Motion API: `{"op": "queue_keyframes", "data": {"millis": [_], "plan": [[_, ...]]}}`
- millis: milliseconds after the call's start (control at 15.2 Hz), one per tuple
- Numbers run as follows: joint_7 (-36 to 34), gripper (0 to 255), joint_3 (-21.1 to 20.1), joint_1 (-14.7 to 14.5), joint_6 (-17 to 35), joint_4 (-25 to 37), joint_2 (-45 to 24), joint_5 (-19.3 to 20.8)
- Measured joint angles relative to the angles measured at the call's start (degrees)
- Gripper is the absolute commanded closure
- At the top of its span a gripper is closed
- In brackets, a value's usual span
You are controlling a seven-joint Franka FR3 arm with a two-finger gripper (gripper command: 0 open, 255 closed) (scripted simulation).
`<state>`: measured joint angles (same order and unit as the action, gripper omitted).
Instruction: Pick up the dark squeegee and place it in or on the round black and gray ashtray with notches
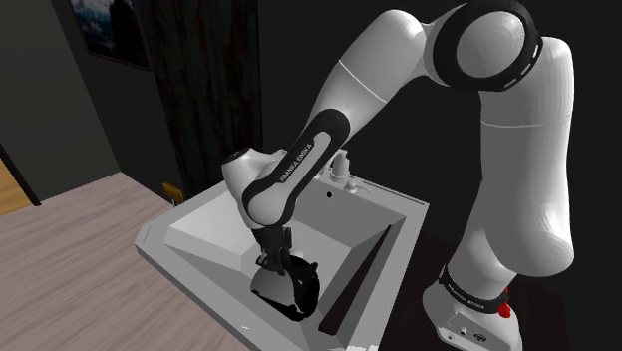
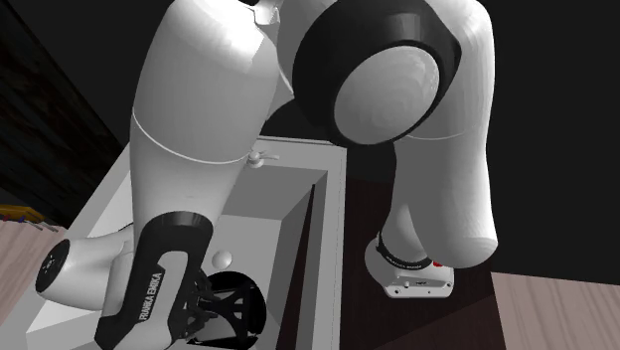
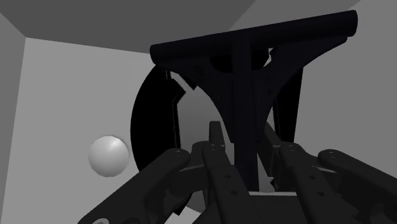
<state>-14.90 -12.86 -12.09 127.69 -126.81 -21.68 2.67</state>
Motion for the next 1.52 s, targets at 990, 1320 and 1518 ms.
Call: {"op": "queue_keyframes", "data": {"millis": [990,1320,1518], "plan": [[-1.1,255,1.3,-1.0,6.7,1.3,-8.1,2.0],[-1.1,0,1.3,-1.0,6.7,1.3,-8.1,2.1],[-1.1,0,1.3,-1.0,6.7,1.3,-8.1,2.1]]}}
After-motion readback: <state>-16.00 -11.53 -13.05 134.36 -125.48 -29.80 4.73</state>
